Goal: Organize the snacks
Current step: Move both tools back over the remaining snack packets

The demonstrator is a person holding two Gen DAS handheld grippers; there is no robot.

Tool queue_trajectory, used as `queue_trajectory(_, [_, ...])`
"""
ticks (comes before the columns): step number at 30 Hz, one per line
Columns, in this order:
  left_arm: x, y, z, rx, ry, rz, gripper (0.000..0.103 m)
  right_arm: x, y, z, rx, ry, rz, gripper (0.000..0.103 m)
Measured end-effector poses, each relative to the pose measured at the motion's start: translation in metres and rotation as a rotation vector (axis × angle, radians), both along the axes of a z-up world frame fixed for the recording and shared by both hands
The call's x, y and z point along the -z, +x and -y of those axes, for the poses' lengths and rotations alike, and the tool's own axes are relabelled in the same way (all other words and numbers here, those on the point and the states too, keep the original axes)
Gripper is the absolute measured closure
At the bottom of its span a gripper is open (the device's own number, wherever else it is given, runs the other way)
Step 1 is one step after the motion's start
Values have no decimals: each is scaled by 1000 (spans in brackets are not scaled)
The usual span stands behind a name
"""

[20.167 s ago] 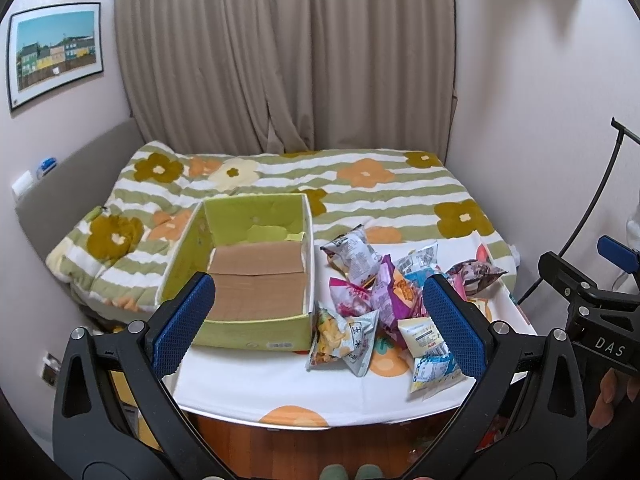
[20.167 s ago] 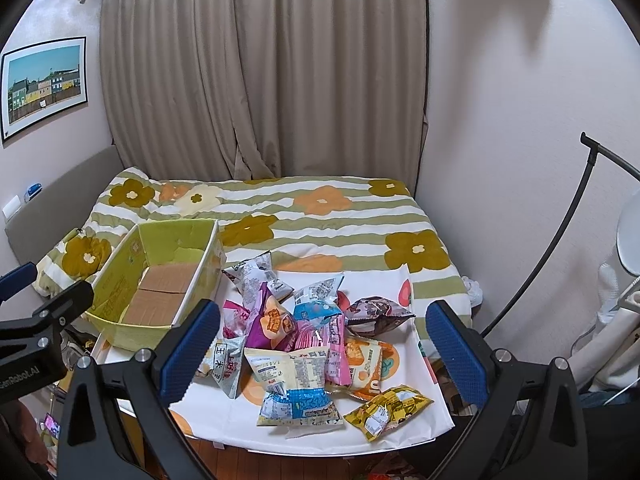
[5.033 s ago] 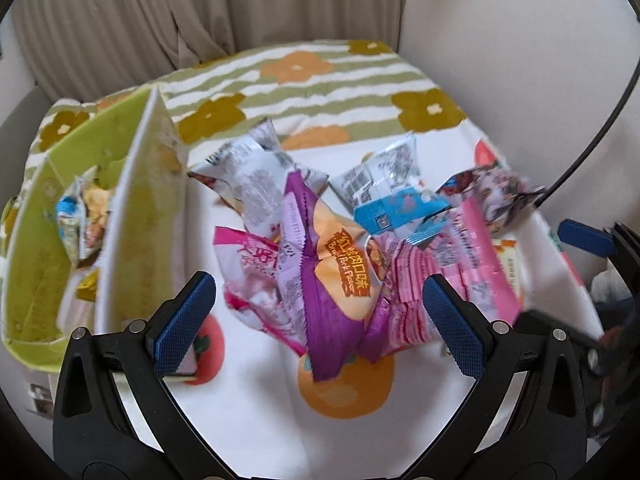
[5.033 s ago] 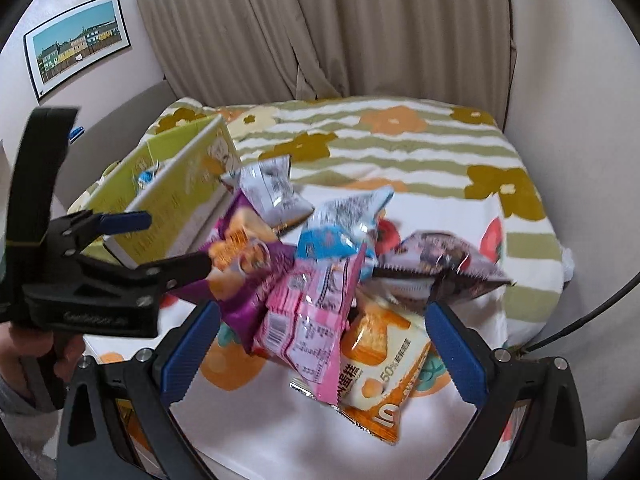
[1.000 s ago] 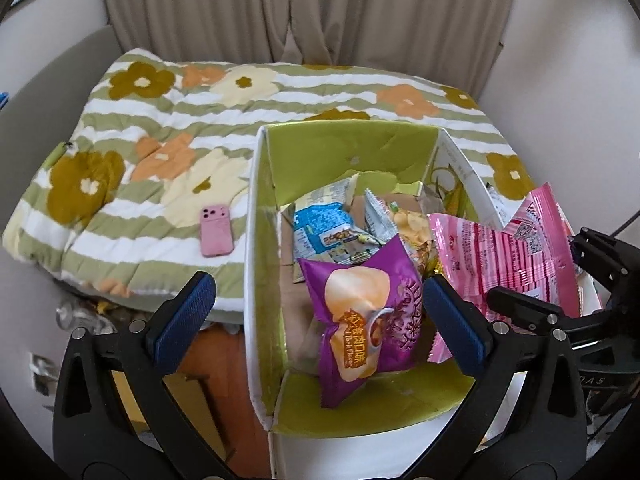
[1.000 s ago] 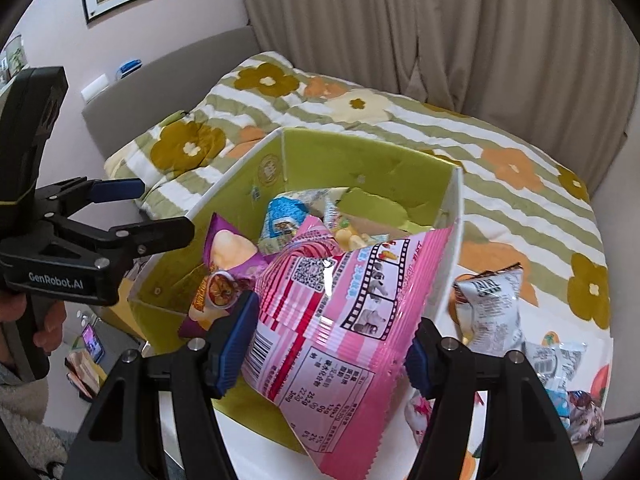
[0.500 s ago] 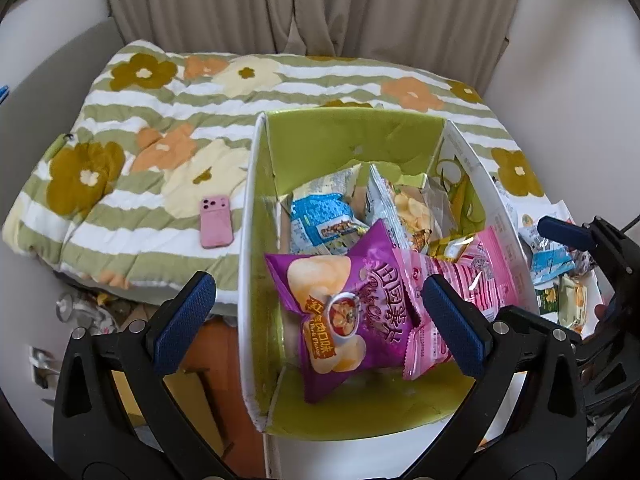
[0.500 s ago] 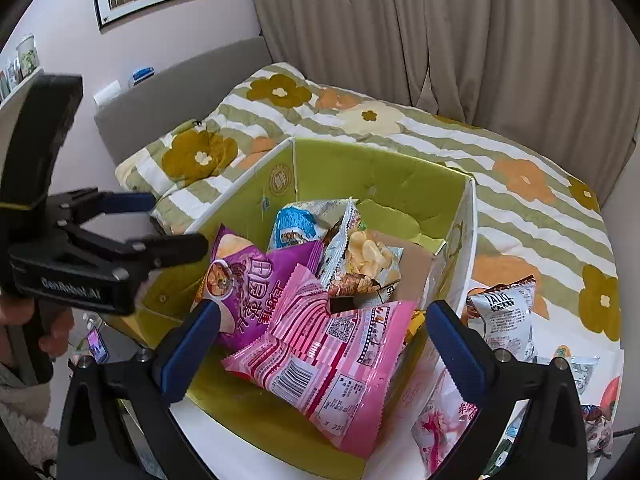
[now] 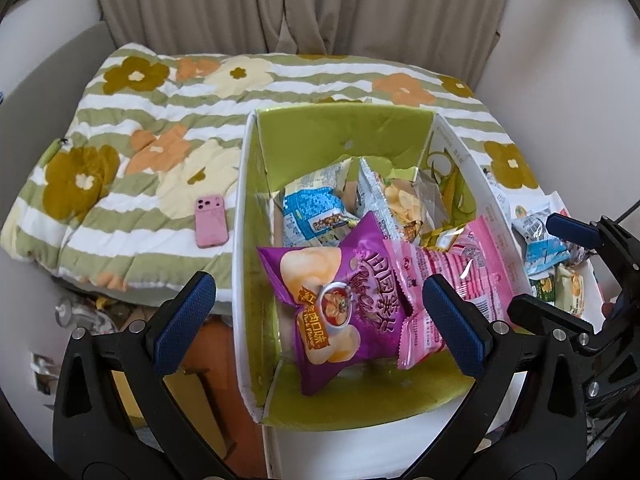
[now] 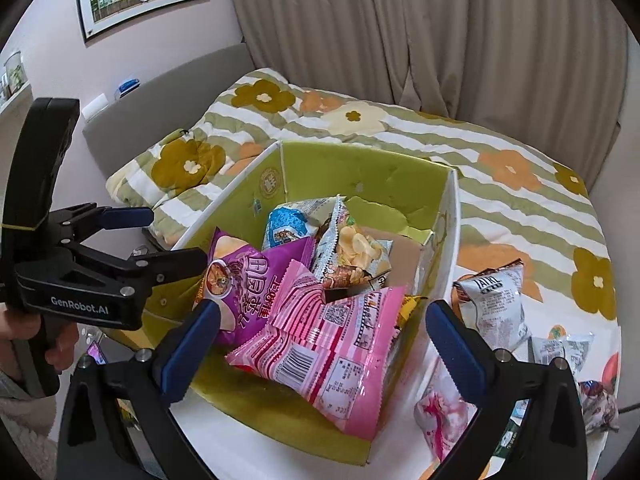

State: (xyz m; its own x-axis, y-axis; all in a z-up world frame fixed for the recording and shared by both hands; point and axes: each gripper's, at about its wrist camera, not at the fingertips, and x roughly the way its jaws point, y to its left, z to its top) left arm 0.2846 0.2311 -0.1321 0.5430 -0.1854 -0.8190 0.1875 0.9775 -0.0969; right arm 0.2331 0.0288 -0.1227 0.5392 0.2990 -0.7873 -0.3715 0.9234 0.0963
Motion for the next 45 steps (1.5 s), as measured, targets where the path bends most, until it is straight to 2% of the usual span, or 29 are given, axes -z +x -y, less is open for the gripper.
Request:
queue_trajectory(5, [-14, -10, 11, 2, 1, 32, 1, -12, -10, 13, 32, 9, 31, 1])
queue_trajectory(14, [-49, -37, 67, -2, -14, 118, 0, -44, -39, 65, 68, 32, 117, 1])
queue_trajectory(27, [-74, -78, 210, 61, -26, 208, 0, -70, -82, 204, 185, 38, 157, 1])
queue_trajectory(37, [-61, -91, 302, 95, -69, 185, 0, -73, -106, 295, 300, -18, 172, 1])
queue_trajectory(41, [-45, -80, 334, 119, -81, 127, 1, -68, -102, 320, 344, -14, 143, 1])
queue_trajectory(45, [-16, -54, 364, 138, -77, 47, 1, -54, -91, 345, 388, 10, 90, 1])
